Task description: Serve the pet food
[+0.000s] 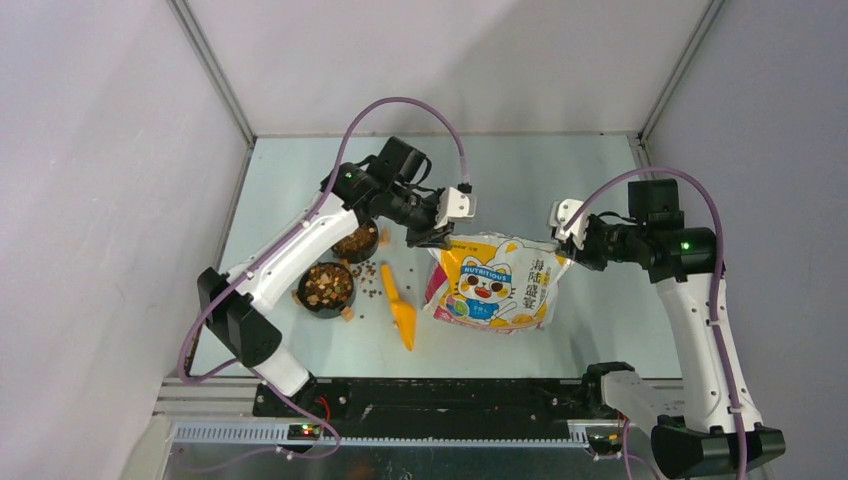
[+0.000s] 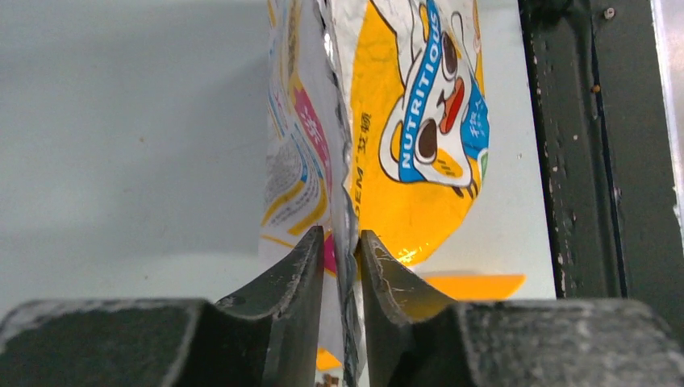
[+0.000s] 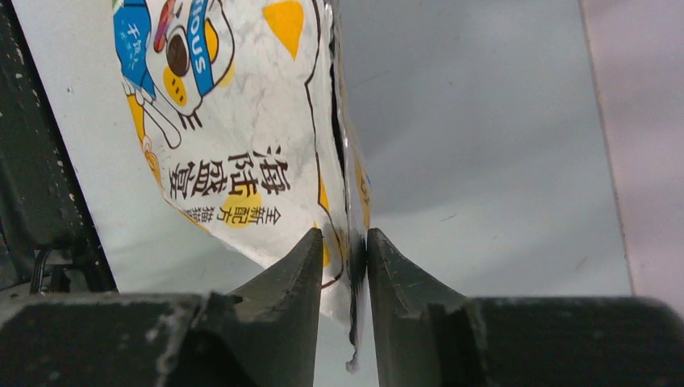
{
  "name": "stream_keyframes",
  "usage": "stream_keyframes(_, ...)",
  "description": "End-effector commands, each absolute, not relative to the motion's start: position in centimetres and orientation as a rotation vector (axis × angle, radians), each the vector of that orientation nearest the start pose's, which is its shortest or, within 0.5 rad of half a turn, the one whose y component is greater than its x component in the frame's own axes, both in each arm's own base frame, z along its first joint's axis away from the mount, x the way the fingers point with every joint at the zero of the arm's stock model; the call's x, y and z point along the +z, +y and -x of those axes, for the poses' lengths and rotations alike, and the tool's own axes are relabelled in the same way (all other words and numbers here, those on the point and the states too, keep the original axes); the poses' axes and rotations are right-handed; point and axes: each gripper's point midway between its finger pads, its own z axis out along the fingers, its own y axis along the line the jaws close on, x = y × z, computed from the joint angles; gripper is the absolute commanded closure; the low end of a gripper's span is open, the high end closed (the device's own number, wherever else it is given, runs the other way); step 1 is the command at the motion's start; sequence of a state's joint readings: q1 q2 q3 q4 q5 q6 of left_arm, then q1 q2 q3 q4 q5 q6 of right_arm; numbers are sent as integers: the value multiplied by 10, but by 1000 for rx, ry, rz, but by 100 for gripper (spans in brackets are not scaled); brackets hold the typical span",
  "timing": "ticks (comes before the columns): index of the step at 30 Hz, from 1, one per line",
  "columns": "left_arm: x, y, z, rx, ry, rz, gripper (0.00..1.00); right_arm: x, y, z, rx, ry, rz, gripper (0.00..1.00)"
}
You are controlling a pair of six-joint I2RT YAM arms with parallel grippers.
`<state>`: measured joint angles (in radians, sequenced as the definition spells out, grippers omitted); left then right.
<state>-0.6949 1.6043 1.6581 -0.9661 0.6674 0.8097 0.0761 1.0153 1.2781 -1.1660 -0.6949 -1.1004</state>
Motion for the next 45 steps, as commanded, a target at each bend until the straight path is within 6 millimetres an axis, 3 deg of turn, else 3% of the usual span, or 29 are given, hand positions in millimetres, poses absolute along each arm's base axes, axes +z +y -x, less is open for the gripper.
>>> stream_keyframes(1, 260, -288, -248, -658, 1531, -1835, 75, 255, 91, -222, 300, 1752, 1481, 69)
stream_keyframes(4, 259, -285, -252, -636, 1542, -1834, 83, 251, 88, -221, 294, 1762, 1506, 77)
stream_keyframes(5, 259, -286, -252, -642, 1542, -1835, 88, 249, 88, -220, 302, 1768, 1513, 91)
stream_keyframes(7, 261, -287, -251, -666, 1549, -1825, 96, 251, 89, -219, 320, 1760, 1513, 100)
stream_keyframes(15, 286, -281, -257, -736, 1583, -1757, 100, 296, 90, -224, 456, 1711, 1394, 100)
stream_keyframes(17, 291, -286, -251, -779, 1551, -1764, 93, 295, 94, -222, 524, 1726, 1384, 100)
stream_keyframes(18, 293, -289, -249, -793, 1548, -1752, 79, 292, 99, -220, 558, 1726, 1394, 99)
stream_keyframes(19, 290, -298, -247, -789, 1518, -1763, 73, 288, 103, -217, 583, 1736, 1400, 94)
stream_keyframes(20, 291, -300, -244, -770, 1506, -1759, 64, 286, 109, -217, 593, 1721, 1422, 81)
stream_keyframes(21, 281, -313, -240, -779, 1482, -1762, 60, 275, 114, -213, 638, 1756, 1407, 75)
stream_keyframes(22, 283, -316, -238, -766, 1460, -1752, 55, 277, 124, -216, 613, 1696, 1434, 66)
stream_keyframes(23, 274, -326, -235, -779, 1446, -1743, 54, 264, 128, -212, 650, 1736, 1413, 63)
stream_keyframes(25, 268, -335, -233, -778, 1432, -1745, 53, 258, 139, -212, 592, 1687, 1442, 60)
stream_keyframes(27, 264, -339, -233, -771, 1436, -1754, 56, 258, 144, -221, 543, 1650, 1431, 59)
stream_keyframes(31, 270, -344, -240, -748, 1419, -1737, 72, 258, 140, -230, 488, 1659, 1412, 65)
stream_keyframes(33, 274, -345, -242, -739, 1412, -1730, 81, 260, 139, -232, 465, 1651, 1414, 73)
stream_keyframes(37, 279, -344, -244, -721, 1397, -1744, 98, 266, 139, -229, 455, 1615, 1417, 100)
stream_keyframes(45, 280, -316, -251, -596, 1475, -1764, 100, 288, 121, -231, 402, 1644, 1412, 100)
